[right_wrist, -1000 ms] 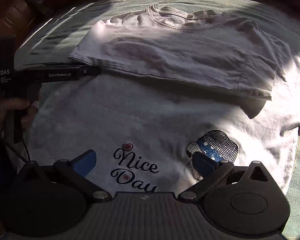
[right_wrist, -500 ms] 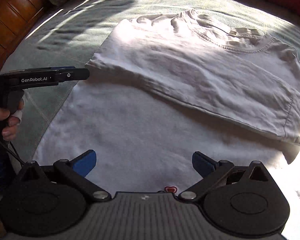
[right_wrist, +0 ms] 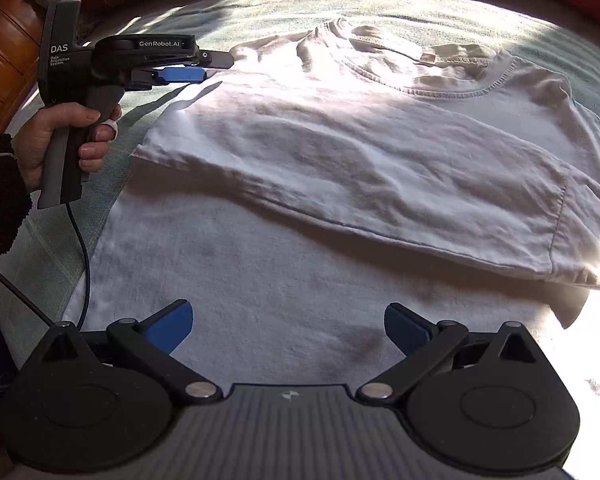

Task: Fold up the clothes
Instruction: 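Press the left gripper along the new fold edge to flatten it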

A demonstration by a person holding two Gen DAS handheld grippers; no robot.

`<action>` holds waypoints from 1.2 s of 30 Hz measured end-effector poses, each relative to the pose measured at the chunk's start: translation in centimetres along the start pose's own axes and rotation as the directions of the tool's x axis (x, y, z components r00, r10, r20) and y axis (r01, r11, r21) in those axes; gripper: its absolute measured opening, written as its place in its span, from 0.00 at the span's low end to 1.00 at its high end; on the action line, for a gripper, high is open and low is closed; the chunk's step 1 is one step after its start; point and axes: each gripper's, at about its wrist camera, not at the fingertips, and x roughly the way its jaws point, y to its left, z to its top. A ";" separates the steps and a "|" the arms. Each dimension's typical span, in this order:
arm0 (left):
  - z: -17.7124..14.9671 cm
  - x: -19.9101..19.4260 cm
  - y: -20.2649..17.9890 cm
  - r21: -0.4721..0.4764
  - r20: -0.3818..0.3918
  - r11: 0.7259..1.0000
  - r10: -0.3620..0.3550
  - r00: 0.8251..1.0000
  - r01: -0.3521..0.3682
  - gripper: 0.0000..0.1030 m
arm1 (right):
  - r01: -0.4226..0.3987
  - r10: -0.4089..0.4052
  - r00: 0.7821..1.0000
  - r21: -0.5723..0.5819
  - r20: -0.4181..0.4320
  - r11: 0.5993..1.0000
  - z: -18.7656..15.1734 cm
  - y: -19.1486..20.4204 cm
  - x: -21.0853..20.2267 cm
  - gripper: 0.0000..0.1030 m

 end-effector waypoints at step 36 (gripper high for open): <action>-6.8 -5.3 -6.3 0.055 -0.220 0.996 -0.063 0.973 0.077 0.53 | 0.013 -0.018 0.998 0.076 0.068 0.997 -2.5 -4.6 -2.4 1.00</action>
